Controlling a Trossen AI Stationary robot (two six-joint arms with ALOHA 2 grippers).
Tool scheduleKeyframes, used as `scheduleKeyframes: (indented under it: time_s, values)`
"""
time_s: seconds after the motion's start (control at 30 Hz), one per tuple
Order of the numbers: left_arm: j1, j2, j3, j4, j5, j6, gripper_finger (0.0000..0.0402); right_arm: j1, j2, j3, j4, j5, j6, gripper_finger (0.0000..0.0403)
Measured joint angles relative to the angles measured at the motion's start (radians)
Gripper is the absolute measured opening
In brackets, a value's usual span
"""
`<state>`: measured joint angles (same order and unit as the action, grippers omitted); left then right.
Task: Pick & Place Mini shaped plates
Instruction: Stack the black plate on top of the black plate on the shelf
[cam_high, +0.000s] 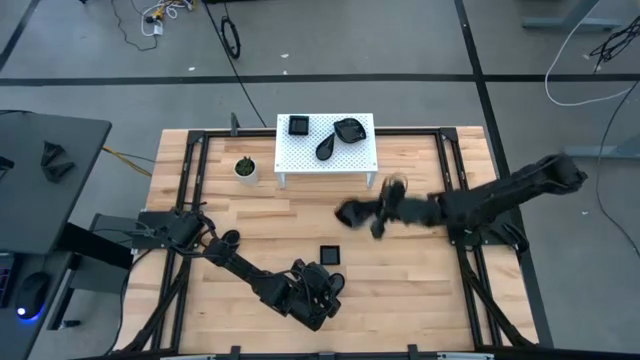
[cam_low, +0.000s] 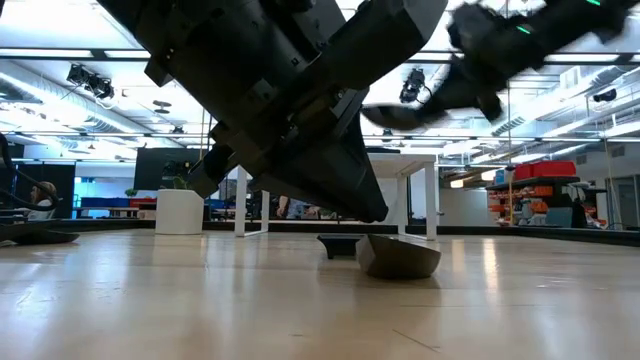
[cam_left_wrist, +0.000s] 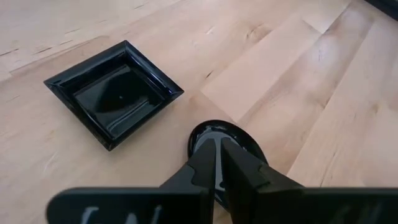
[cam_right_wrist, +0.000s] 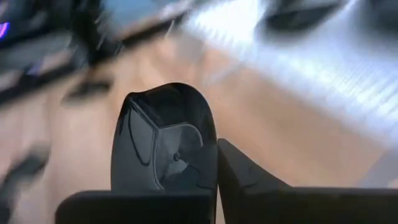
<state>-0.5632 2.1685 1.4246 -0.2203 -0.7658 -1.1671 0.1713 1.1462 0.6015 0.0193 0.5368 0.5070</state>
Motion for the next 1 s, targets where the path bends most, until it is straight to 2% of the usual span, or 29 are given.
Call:
scheduleKeyframes:
  time_s: [0.2,0.33,0.5,0.67,0.83,1.0]
  values:
    - [0.0,0.0,0.0,0.014,0.0,0.0,0.0028,-0.318,-0.013,0.195,-0.044,-0.016,-0.152,0.0003]
    - [0.0,0.0,0.0,0.03,-0.002,0.0,0.0028,-0.538,0.034,0.298,-0.074,-0.176,-0.147,0.0003]
    - [0.0,0.0,0.0,0.03,-0.027,0.001,0.0028,-0.735,0.144,0.37,-0.083,-0.345,-0.14,0.0003]
    - [0.0,0.0,0.0,0.036,-0.026,0.0,0.0028,-0.838,0.272,0.397,-0.068,-0.514,-0.107,0.0002]
    - [-0.002,0.0,0.0,0.062,-0.025,0.0,0.0028,-0.883,0.332,0.398,-0.083,-0.564,-0.116,0.0008]
    - [-0.002,0.0,0.0,0.075,-0.024,0.0,0.0028,-0.897,0.332,0.398,-0.099,-0.598,-0.142,0.0026]
